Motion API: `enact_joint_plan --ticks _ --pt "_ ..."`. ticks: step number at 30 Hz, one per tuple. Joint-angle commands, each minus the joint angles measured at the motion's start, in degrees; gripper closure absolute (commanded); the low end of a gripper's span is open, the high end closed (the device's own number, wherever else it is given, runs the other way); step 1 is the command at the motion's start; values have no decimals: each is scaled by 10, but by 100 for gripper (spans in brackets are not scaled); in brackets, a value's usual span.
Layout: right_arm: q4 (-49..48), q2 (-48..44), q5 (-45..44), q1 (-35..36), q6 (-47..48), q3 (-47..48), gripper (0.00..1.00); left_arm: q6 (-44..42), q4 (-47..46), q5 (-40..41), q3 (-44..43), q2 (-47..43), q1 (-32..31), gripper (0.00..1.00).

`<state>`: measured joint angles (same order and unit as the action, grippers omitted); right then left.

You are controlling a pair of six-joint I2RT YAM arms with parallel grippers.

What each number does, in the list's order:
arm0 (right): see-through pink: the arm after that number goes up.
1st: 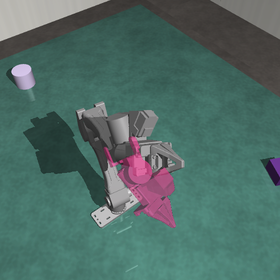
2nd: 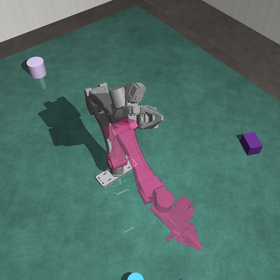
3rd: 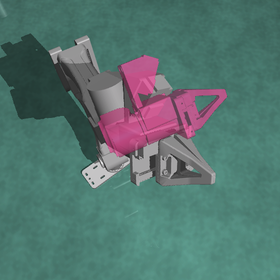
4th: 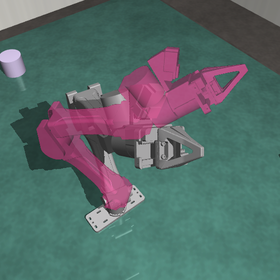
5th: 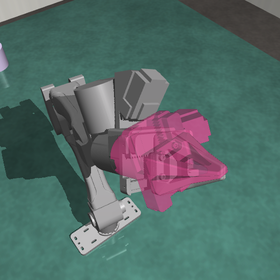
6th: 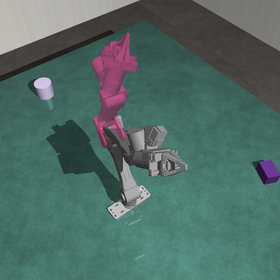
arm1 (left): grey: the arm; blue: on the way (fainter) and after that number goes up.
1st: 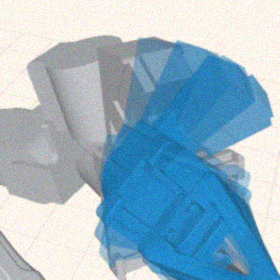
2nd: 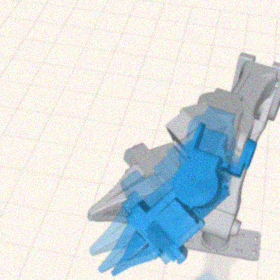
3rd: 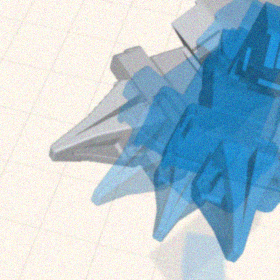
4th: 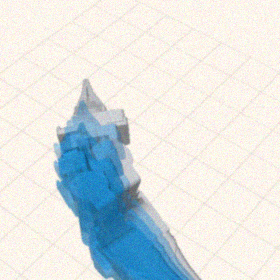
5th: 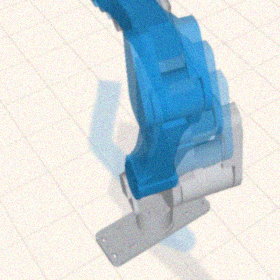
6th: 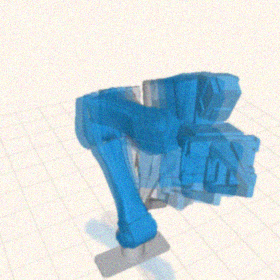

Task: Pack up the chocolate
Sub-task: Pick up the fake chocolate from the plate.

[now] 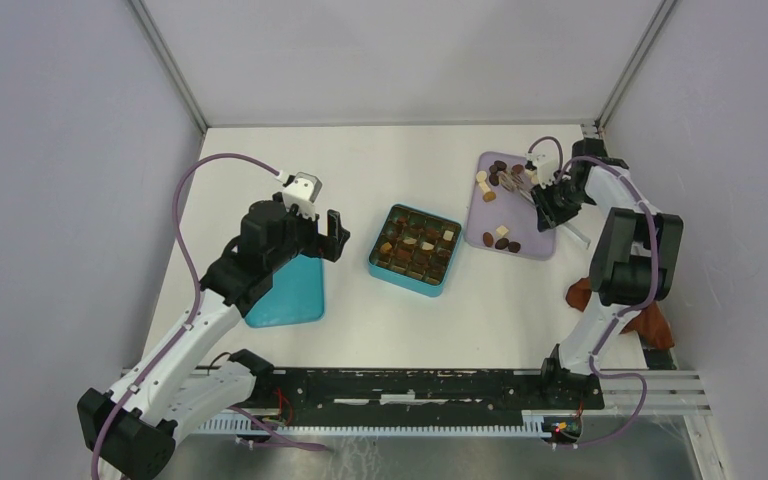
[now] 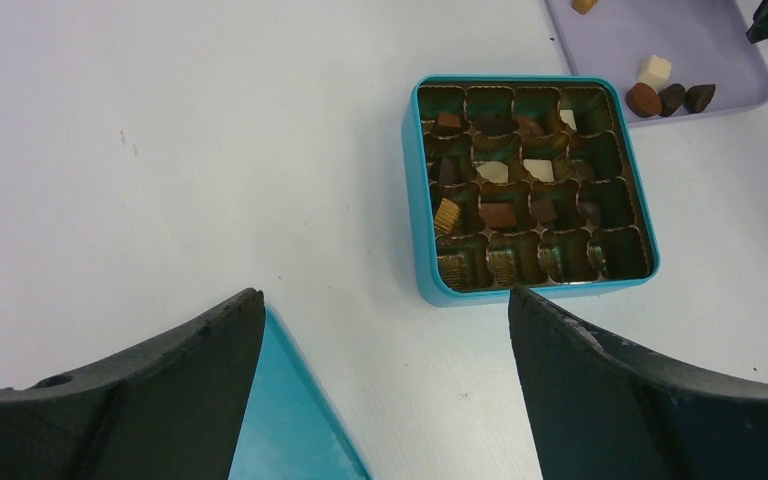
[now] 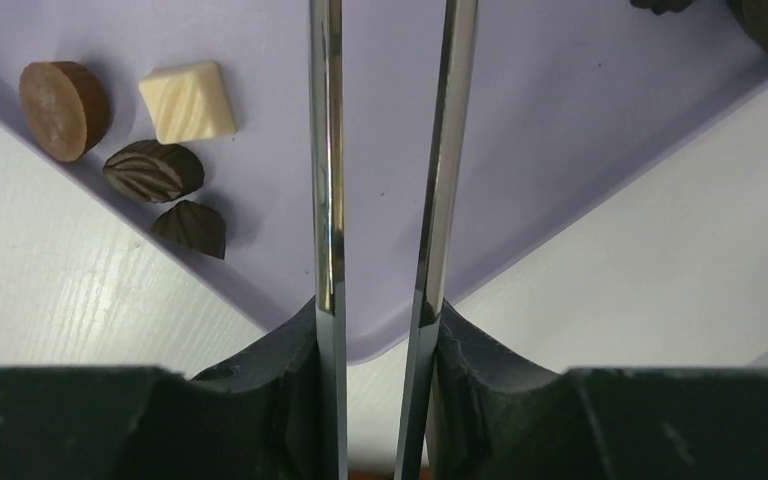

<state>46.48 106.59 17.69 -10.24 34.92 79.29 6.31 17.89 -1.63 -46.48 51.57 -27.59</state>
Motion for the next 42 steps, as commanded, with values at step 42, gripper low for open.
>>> enact_joint_plan --ticks 42 --pt "35 144 -17 41 -49 171 55 -14 -13 -6 2 -2 2 4"
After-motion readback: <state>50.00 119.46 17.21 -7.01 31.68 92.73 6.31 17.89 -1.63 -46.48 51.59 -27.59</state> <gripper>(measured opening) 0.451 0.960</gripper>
